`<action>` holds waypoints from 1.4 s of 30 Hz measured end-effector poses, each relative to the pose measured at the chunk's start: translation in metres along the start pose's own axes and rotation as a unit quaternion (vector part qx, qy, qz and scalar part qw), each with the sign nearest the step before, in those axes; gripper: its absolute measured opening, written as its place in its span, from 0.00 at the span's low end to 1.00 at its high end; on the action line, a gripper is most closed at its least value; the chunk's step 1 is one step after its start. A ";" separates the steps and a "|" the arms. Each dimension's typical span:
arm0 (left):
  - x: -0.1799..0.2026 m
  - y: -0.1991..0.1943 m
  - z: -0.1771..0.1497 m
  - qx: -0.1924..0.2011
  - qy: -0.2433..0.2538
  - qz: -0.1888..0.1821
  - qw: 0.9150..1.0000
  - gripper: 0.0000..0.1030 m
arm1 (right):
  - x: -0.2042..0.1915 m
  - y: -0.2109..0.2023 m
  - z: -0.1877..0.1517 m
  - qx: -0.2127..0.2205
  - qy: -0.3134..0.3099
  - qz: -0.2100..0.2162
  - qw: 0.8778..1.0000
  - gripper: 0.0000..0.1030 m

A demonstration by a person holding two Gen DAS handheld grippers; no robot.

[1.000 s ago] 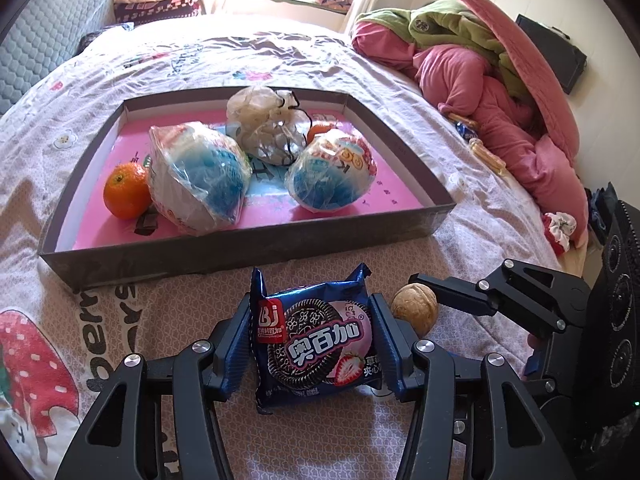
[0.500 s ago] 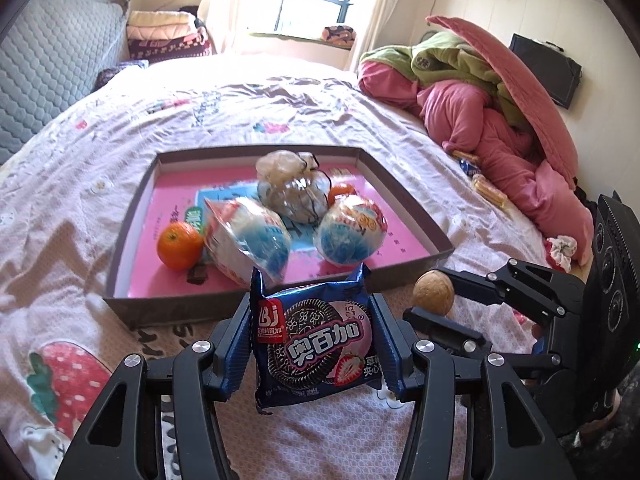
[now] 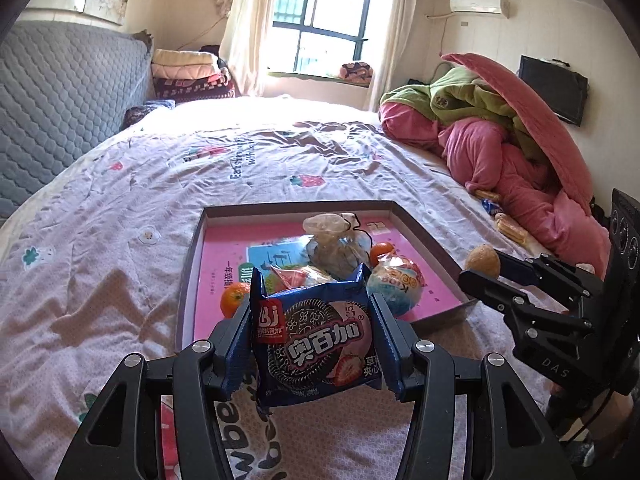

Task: Organize objects
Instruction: 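Lift the biscuit pack and walnut and carry both over the tray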

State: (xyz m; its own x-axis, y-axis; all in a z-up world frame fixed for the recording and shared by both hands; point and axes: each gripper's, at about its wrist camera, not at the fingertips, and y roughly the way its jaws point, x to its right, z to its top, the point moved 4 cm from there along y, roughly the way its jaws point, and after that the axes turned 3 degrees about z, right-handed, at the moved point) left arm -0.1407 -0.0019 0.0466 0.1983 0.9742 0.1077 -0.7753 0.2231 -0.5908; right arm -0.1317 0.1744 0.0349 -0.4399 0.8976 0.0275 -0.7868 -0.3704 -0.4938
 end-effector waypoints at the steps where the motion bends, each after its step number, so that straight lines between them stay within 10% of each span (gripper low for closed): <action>1: -0.003 0.000 0.001 0.003 -0.002 0.005 1.000 0.55 | 0.002 0.000 0.002 0.003 0.004 -0.005 1.000 0.33; 42: -0.068 0.049 0.009 -0.022 -0.056 0.071 0.996 0.55 | 0.041 0.032 0.001 -0.019 0.079 -0.047 0.996 0.33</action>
State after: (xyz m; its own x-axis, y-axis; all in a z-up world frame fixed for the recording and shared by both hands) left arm -0.1981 -0.0573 0.0176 0.0192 0.9940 0.1074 -0.7639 0.0839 -0.6399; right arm -0.1757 0.1984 0.0211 -0.2895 0.9553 -0.0608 -0.8026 -0.2768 -0.5283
